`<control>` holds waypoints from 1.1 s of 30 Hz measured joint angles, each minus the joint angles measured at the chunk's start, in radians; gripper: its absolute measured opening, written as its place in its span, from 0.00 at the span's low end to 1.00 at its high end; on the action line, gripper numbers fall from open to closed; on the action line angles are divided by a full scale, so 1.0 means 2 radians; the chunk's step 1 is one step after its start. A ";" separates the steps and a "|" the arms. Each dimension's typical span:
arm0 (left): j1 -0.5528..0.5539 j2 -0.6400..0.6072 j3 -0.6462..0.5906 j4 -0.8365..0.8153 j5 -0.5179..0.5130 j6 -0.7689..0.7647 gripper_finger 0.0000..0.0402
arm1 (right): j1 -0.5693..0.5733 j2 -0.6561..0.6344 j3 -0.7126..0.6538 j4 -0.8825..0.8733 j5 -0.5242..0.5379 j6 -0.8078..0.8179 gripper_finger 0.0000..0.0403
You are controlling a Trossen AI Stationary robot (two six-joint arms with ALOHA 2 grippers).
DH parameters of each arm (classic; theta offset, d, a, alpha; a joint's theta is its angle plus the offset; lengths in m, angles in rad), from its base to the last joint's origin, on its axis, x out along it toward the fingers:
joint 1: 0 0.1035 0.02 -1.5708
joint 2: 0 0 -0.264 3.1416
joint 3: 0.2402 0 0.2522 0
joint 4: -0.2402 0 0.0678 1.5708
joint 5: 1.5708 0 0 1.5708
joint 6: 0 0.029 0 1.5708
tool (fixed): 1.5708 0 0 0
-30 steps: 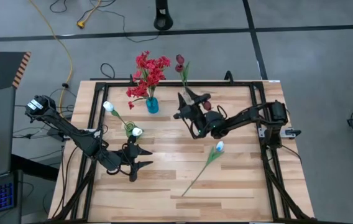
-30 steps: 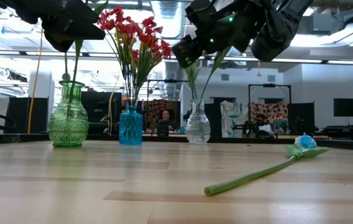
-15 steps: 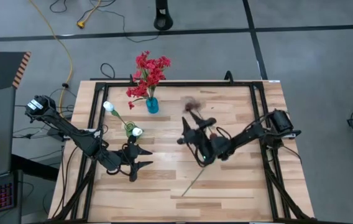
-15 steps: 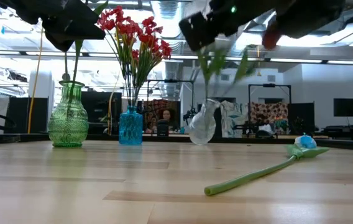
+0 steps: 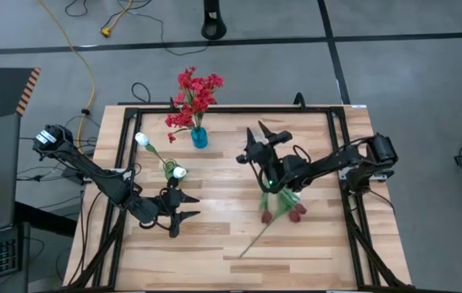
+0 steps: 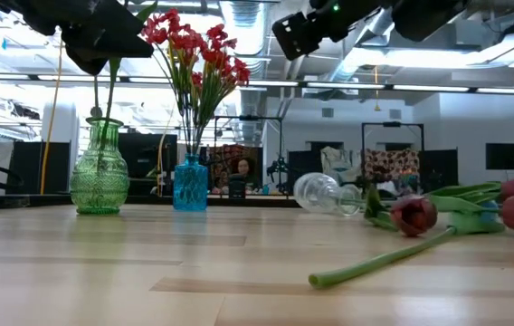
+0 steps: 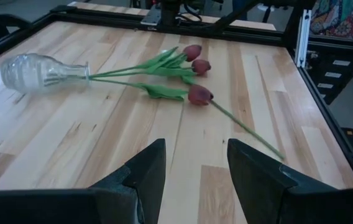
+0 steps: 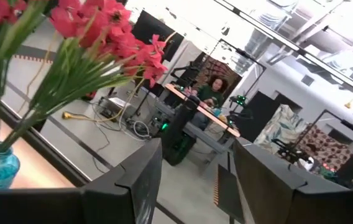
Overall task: Sort flowers into vase by color
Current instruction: Adjust the transparent vase by standing it upright on the table
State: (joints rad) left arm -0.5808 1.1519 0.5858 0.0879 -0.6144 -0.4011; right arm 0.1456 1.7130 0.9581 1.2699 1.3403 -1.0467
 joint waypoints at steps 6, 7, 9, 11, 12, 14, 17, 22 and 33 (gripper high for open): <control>0.000 0.000 0.000 0.000 0.000 0.000 0.40 | 0.011 -0.018 0.000 -0.008 0.000 -0.001 0.56; 0.000 0.000 0.000 0.000 0.000 -0.001 0.40 | 0.013 -0.023 0.000 -0.013 0.000 0.000 0.56; 0.000 0.000 0.000 0.000 0.000 -0.001 0.40 | 0.016 -0.036 0.000 -0.033 0.000 0.006 0.56; 0.000 0.000 0.000 0.000 0.000 -0.001 0.40 | 0.014 -0.052 0.000 -0.064 0.002 0.026 0.56; 0.000 0.000 0.000 0.000 0.000 -0.001 0.40 | 0.013 -0.060 0.000 -0.083 0.009 0.035 0.56; 0.000 0.000 0.000 0.000 0.001 -0.001 0.40 | 0.009 -0.078 0.000 -0.129 0.027 0.052 0.56; 0.000 0.000 0.000 0.000 0.001 -0.001 0.40 | 0.004 -0.105 0.000 -0.198 0.050 0.090 0.56; 0.000 0.000 0.000 0.000 0.002 -0.001 0.40 | 0.009 -0.156 0.000 -0.348 0.052 0.215 0.53; 0.000 0.000 0.000 0.000 0.003 0.000 0.40 | -0.031 -0.270 0.000 -0.883 -0.247 0.797 0.45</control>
State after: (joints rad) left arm -0.5808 1.1519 0.5858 0.0883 -0.6082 -0.4017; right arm 0.0843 1.1733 0.9581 -0.4967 0.8461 0.5476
